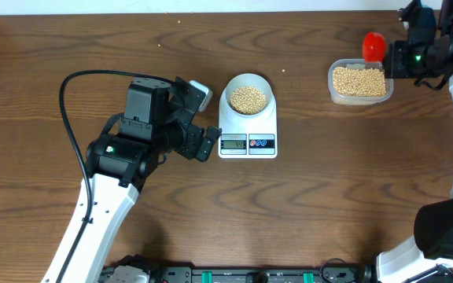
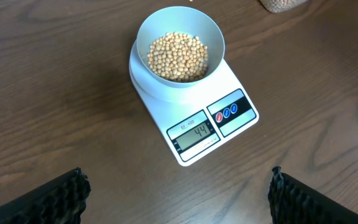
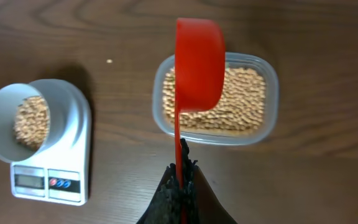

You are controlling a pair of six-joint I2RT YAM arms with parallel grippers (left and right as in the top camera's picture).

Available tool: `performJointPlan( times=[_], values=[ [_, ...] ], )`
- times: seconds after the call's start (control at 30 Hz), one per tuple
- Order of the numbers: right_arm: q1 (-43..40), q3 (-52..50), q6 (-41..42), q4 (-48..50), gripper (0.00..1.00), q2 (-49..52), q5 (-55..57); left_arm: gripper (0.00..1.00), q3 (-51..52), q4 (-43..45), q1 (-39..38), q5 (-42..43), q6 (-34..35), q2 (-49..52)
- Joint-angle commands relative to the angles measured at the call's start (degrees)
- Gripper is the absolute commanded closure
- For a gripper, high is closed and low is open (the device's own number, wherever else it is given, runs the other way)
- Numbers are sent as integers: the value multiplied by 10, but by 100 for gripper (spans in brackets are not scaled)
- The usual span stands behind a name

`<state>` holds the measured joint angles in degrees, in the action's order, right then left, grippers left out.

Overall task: Scoop item into bowl and weigh 50g on scale
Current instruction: 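Carry the red scoop right back to the soybean tub, then dip the red scoop into the soybean tub and scoop beans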

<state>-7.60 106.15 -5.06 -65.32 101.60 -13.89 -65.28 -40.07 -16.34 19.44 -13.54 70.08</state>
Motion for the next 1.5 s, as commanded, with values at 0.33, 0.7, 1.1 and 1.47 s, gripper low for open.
performJointPlan(
  times=[0.33, 0.7, 1.1, 1.47],
  values=[
    [8, 2, 14, -30, 99, 66, 36, 6, 2, 0, -1, 7, -1, 0],
    [9, 2, 7, -26, 99, 106, 55, 6, 2, 0, -1, 7, -1, 0],
    [9, 1, 7, -2, 99, 147, 45, 6, 2, 0, -1, 7, -1, 0],
    [9, 1, 7, 14, 99, 181, -19, 6, 2, 0, -1, 7, -1, 0]
  ],
)
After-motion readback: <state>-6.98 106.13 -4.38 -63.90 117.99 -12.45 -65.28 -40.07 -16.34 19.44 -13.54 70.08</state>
